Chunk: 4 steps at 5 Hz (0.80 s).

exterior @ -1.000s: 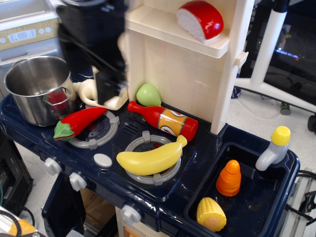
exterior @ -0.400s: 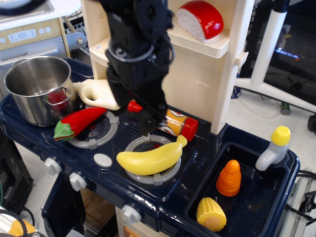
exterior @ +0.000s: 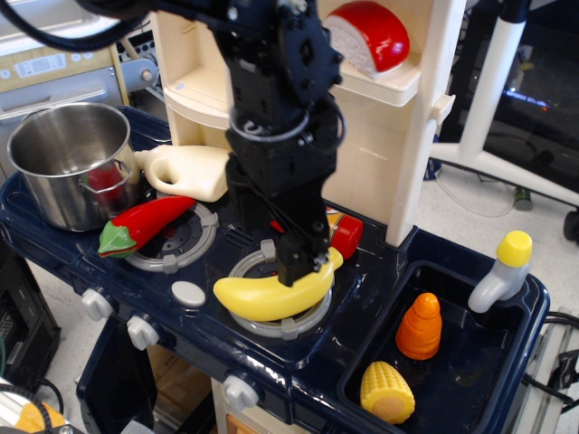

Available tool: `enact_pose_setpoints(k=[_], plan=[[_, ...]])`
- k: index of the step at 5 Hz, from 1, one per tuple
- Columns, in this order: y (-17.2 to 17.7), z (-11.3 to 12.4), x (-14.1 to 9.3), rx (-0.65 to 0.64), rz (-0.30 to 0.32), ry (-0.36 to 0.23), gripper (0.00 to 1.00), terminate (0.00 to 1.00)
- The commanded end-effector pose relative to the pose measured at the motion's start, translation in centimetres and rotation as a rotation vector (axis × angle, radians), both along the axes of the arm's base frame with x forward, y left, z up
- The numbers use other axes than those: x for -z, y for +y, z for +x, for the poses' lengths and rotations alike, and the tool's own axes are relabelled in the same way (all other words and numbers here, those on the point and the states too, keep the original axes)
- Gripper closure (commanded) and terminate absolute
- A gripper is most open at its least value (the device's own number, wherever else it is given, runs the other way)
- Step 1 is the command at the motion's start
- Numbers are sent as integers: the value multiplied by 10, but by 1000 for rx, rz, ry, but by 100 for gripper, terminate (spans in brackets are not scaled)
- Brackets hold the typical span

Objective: Put banana in pot or pan

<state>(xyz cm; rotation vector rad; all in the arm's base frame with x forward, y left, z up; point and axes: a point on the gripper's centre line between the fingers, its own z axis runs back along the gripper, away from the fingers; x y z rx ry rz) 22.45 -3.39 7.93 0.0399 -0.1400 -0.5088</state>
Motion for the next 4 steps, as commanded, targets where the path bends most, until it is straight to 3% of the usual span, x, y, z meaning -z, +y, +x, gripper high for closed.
enact_pose_setpoints(k=[1,3,4], plan=[[-5,1,20,-7,42,-119,0,0],[-7,3,51,-38,-18,-205,0,0],[-17,0,55,-155,-68,-220,0,0]])
